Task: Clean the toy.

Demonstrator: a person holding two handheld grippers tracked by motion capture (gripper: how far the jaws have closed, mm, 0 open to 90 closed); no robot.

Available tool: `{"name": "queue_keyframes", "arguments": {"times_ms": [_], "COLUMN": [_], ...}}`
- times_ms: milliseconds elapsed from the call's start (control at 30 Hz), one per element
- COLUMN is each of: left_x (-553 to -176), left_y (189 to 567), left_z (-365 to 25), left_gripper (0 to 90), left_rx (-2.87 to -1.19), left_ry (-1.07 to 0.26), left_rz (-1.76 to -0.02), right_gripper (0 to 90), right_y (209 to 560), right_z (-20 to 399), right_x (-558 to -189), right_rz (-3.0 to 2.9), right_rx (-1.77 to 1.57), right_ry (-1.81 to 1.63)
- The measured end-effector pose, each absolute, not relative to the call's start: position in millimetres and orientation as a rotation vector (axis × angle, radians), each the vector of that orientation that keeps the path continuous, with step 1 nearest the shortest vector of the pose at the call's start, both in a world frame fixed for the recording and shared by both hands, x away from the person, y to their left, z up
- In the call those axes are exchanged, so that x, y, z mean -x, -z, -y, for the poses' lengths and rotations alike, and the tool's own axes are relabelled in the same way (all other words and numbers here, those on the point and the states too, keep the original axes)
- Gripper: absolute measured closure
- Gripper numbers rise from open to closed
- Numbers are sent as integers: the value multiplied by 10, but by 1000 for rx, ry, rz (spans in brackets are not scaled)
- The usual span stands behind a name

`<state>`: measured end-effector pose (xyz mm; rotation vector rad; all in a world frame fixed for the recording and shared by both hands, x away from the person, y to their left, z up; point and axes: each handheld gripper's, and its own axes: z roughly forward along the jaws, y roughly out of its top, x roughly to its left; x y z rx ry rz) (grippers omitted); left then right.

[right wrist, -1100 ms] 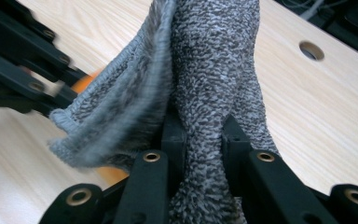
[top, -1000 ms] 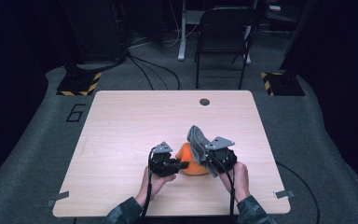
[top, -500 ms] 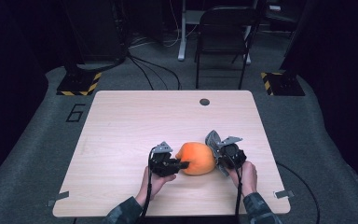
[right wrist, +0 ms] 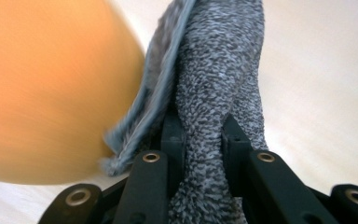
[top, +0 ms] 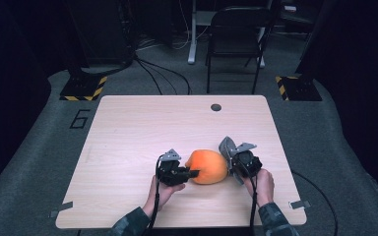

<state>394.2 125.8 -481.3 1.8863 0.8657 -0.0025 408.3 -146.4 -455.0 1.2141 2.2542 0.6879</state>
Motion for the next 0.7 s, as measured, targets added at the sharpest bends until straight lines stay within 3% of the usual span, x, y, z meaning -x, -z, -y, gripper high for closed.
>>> {"name": "queue_keyframes", "arguments": {"times_ms": [200,533,700], "left_x": [-3936,-3953,-3960], "left_y": [4812,4840,4839], "left_z": [-1246,-1240,-1245], "left_gripper": [756,731,619], "left_rx": [-1887,-1908,-1911], "left_ry": [-3,-21,-33], "left_rz": [-863,-849,-823], "right_gripper": [760,763,764], "right_y": [4013,4311,4339], "right_z": [1374,1113,1129], "right_x": [-3805,-3864,-3887], "right_rz": [-2166,-2279,-2284], "right_rx": [-1092,-1050,-1045], "right_ry": [-955,-847,-840]}}
